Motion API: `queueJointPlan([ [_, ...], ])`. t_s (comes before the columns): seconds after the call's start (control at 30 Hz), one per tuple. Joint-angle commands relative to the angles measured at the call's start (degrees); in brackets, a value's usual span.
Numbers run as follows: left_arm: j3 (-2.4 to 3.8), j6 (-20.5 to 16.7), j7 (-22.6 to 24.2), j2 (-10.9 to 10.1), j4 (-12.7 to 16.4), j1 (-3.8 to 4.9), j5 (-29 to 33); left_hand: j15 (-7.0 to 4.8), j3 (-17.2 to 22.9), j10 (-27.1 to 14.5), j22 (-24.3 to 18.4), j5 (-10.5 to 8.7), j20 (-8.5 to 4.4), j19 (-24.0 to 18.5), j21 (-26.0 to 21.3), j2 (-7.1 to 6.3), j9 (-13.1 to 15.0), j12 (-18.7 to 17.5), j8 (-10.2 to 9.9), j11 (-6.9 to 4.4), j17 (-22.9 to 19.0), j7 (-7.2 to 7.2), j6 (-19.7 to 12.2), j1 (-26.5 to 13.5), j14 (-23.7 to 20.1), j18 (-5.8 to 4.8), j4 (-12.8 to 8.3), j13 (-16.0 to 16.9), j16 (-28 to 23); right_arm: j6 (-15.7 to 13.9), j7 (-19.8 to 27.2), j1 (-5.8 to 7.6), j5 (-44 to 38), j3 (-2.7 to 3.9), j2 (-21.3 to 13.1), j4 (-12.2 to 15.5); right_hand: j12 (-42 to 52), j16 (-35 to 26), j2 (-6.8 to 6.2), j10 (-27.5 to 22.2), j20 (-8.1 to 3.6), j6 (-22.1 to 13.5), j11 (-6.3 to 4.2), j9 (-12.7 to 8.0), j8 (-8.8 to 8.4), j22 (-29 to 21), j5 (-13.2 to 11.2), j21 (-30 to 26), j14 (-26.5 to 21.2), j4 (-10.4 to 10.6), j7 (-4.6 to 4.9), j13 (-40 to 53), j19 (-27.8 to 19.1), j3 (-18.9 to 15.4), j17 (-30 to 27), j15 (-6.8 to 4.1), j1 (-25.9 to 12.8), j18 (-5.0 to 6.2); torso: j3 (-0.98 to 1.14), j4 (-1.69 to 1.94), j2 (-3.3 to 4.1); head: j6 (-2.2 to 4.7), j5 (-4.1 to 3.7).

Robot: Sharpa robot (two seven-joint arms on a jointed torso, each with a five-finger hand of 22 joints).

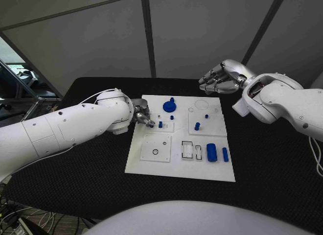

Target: Assemble the parts on the task board

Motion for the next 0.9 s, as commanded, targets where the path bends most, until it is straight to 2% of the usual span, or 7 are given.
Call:
queueJointPlan([
  [0.03,-0.15,4.0,-0.9,0.3,-0.7,0.35,1.2,-0.48,8.5,0.5,11.0,0.23,-0.41,3.2,0.2,-0.03,0.1,0.2,0.2,-0.01,7.6,-0.43,0.1,0.0,3.8,-1.1,-8.2,0.1,0.1,0.3,0.5,0.13,-0.1,0.04,0.1,0.0,0.2,-0.2,0.32,-0.1,-0.01,-0.1,-0.23,0.0,0.3,-0.1,0.4,-0.4,0.3,0.2,-0.33,-0.1,0.2,0.2,-0.1,0.1,-0.2,0.59,-0.01,0.06,-0.02,0.0,0.03],
  [0.33,-0.15,8.2,-1.6,2.0,-3.3,1.82,3.8,-0.49,8.5,0.5,11.0,0.27,-0.41,3.2,0.2,-0.08,0.1,0.3,0.3,-0.02,7.6,-0.43,0.1,0.0,3.8,-1.1,-8.2,0.1,0.1,0.3,0.4,0.13,-0.1,0.04,0.3,-0.1,0.2,-0.2,0.32,-0.1,-0.01,-0.1,-0.23,0.0,0.3,-0.1,0.4,-0.4,0.3,0.2,-0.33,-0.1,0.2,0.2,-0.1,0.1,-0.2,0.59,0.05,-0.07,0.0,0.04,0.13],
  [0.43,-0.15,9.6,-1.9,2.7,-4.4,2.21,4.5,-0.49,8.5,0.6,11.0,0.29,-0.41,3.2,0.2,-0.1,0.1,0.3,0.3,-0.02,7.6,-0.43,0.1,0.0,3.8,-1.09,-8.3,0.1,0.1,0.4,0.4,0.13,-0.1,0.04,0.4,-0.1,0.2,-0.2,0.32,-0.1,-0.01,-0.1,-0.23,0.0,0.3,-0.1,0.4,-0.4,0.3,0.2,-0.33,-0.1,0.2,0.2,-0.1,0.1,-0.2,0.59,0.01,-0.02,0.0,-0.03,0.04],
  [0.63,-0.16,10.7,-2.1,3.6,-5.8,2.67,5.3,-0.49,8.5,0.6,11.0,0.3,-0.41,3.2,0.2,-0.12,0.1,0.4,0.3,-0.02,7.6,-0.44,0.1,0.0,3.8,-1.1,-8.3,0.2,0.1,0.4,0.4,0.13,-0.1,0.04,0.5,-0.2,0.2,-0.2,0.32,-0.1,-0.01,-0.1,-0.23,0.0,0.3,-0.1,0.4,-0.4,0.3,0.2,-0.33,-0.1,0.2,0.2,-0.1,0.1,-0.2,0.59,0.01,-0.09,0.01,-0.09,-0.05],
  [0.9,-0.18,12.5,-2.3,4.6,-7.9,3.14,7.3,-0.5,8.7,0.7,11.2,0.61,-0.4,3.3,0.4,-0.34,0.2,0.5,0.3,-0.05,7.6,-0.46,0.2,-0.1,3.8,-1.16,-8.6,0.3,0.2,0.4,0.3,0.13,-0.1,0.03,0.5,-0.1,0.2,-0.2,0.32,-0.1,-0.01,-0.1,-0.23,0.0,0.3,-0.1,0.4,-0.4,0.3,0.2,-0.33,-0.1,0.2,0.2,-0.1,0.1,-0.2,0.59,-0.02,0.04,-0.04,-0.13,-0.2],
])
